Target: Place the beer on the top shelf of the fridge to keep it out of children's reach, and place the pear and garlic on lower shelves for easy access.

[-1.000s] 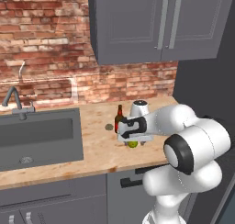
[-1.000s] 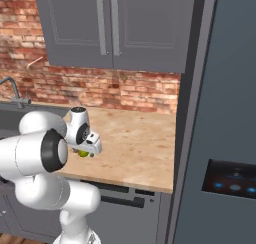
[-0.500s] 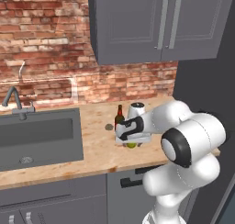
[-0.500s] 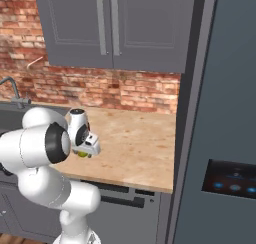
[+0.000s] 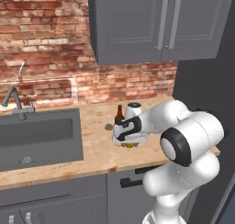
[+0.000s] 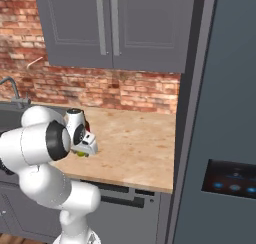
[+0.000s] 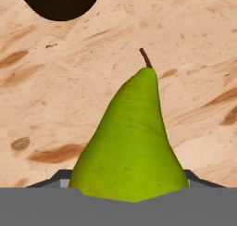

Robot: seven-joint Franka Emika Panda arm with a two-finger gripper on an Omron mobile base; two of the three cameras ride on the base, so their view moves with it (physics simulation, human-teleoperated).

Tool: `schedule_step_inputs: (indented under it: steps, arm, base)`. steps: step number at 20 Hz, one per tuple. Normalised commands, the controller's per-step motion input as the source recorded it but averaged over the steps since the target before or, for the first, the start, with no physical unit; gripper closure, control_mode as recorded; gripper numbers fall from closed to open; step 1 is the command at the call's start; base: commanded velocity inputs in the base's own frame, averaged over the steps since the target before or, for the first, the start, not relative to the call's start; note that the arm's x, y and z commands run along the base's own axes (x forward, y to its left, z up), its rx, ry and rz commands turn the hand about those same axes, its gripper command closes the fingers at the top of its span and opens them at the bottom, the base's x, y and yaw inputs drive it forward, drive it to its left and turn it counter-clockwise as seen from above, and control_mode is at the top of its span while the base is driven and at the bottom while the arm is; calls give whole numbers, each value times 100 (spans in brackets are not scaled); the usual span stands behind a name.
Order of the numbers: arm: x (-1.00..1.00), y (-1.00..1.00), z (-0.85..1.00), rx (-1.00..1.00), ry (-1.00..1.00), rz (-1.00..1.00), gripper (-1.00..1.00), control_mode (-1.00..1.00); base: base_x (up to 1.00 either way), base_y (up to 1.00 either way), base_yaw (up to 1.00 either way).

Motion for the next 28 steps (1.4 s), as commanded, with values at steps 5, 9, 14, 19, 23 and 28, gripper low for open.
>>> schedule_step_inputs:
  steps: [5, 9, 14, 19, 23, 28]
  arm:
    - [-63, -26, 64, 3, -11, 0, 100, -100]
    - [-74, -34, 100, 3, -24, 1, 100, -100]
    - [-65, -20, 100, 0, -21, 1, 100, -100]
    - [-55, -15, 100, 0, -18, 0, 100, -100]
    - [-38, -15, 100, 0, -16, 0, 100, -100]
    - [-28, -4, 100, 0, -14, 0, 100, -100]
  base:
    - [0, 0, 0]
    - [0, 0, 0]
    - [0, 0, 0]
    - [0, 0, 0]
    - [0, 0, 0]
    - [0, 0, 0]
